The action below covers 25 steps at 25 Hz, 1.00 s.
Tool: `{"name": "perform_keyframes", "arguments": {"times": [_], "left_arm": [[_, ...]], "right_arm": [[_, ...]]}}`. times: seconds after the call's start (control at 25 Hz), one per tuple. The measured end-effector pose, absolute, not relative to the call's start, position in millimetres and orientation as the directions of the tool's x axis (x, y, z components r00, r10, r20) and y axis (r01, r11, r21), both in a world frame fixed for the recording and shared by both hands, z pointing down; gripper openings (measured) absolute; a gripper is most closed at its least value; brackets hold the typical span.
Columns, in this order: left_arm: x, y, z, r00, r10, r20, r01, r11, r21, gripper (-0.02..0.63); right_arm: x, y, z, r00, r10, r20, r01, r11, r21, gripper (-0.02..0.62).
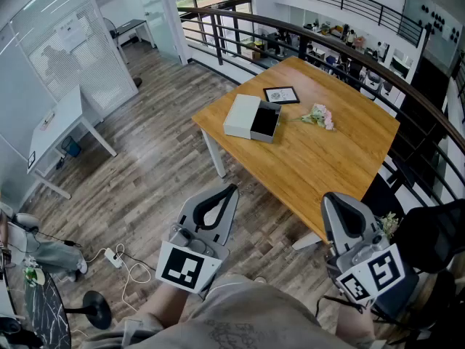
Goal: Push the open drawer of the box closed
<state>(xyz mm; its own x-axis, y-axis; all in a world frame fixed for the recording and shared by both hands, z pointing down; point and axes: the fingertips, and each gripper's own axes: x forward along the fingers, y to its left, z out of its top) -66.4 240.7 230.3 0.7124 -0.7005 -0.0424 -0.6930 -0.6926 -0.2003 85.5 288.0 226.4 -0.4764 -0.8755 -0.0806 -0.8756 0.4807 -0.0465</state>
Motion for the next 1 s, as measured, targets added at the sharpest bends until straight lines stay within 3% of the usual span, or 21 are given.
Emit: {"name": "perform_keyframes", "arguments": {"times": [0.92, 1.0], "left_arm": [[-57, 218, 236, 0.709, -0.704, -0.030, -0.696, -0.693, -0.186, 0.015], [-58, 207, 242, 0.708, -0.706, -0.020, -0.698, -0.694, -0.177, 0.015]], "right_arm": [[108, 266, 236, -0.481, -0.872, -0.090, -0.869, 0.488, -0.078, 0.038], [109, 254, 241, -0.476, -0.875, -0.085, -0.872, 0.482, -0.086, 0.075]]}}
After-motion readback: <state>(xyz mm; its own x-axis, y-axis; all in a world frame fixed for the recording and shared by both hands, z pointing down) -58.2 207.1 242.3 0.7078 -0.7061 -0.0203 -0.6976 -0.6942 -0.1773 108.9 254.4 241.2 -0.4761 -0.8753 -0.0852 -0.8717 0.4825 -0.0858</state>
